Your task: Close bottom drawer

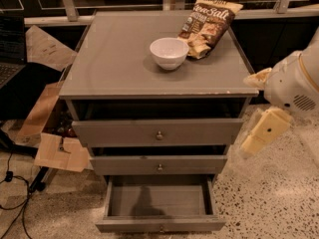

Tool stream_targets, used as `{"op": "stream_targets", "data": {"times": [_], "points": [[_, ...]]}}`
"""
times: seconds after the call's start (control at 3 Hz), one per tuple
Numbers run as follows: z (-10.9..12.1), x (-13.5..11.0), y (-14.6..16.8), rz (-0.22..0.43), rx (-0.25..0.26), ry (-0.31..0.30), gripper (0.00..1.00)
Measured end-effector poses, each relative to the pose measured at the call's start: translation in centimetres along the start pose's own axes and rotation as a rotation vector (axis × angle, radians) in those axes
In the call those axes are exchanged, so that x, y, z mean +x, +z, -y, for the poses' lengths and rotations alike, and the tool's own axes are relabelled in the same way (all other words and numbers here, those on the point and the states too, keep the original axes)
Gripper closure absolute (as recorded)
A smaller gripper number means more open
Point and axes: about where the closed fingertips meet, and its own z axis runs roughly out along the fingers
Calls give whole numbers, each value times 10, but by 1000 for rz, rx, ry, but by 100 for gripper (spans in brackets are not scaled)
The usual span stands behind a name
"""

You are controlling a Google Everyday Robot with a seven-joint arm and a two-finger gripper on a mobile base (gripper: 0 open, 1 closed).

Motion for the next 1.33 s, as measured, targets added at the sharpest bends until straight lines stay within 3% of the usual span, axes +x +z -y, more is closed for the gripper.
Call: {"op": "stream_targets", "data": {"times": [0.67, 1.0, 1.33], "points": [[-18, -7, 45, 187, -43, 46, 0], [-24, -7, 63, 229, -69, 61, 0], [-24, -7, 63, 231, -70, 62, 0]]}}
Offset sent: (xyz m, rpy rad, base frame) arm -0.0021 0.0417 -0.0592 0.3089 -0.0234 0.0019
